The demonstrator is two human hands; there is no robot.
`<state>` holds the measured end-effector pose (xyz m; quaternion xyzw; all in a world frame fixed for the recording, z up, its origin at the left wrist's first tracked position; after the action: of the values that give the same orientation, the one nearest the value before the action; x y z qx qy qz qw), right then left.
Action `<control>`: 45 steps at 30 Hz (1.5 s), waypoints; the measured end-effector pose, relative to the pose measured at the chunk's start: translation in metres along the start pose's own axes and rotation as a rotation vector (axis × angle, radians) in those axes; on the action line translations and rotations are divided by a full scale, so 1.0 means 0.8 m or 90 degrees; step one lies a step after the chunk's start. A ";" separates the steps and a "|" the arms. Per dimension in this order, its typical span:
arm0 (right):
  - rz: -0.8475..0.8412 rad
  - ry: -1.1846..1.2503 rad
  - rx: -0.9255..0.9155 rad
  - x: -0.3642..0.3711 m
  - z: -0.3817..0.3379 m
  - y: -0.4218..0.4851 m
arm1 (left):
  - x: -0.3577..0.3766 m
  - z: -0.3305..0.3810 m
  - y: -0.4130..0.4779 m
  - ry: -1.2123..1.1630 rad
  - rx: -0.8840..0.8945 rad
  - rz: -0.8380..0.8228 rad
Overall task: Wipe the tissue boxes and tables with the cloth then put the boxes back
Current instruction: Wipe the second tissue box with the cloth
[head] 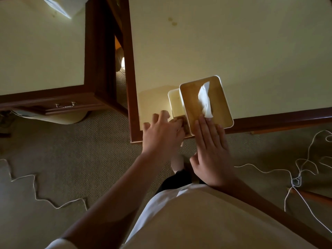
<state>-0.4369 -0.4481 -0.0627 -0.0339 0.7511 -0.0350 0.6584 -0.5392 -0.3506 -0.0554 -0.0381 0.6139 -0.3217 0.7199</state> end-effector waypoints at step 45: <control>-0.046 -0.032 0.008 0.005 -0.002 -0.001 | -0.075 -0.071 -0.044 -0.433 -0.066 0.170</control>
<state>-0.4392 -0.4494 -0.0666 -0.0578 0.7323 -0.0627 0.6756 -0.6080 -0.3288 -0.0021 -0.0991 0.3544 -0.1625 0.9155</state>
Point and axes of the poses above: each hand's wrist, its own y-axis towards the middle knuckle, its own x-axis out of the palm, z = x × y, the point moved 10 cm from there along y, towards the middle knuckle, and after that the axes turned 8 degrees about -z, right-handed, at the moved point
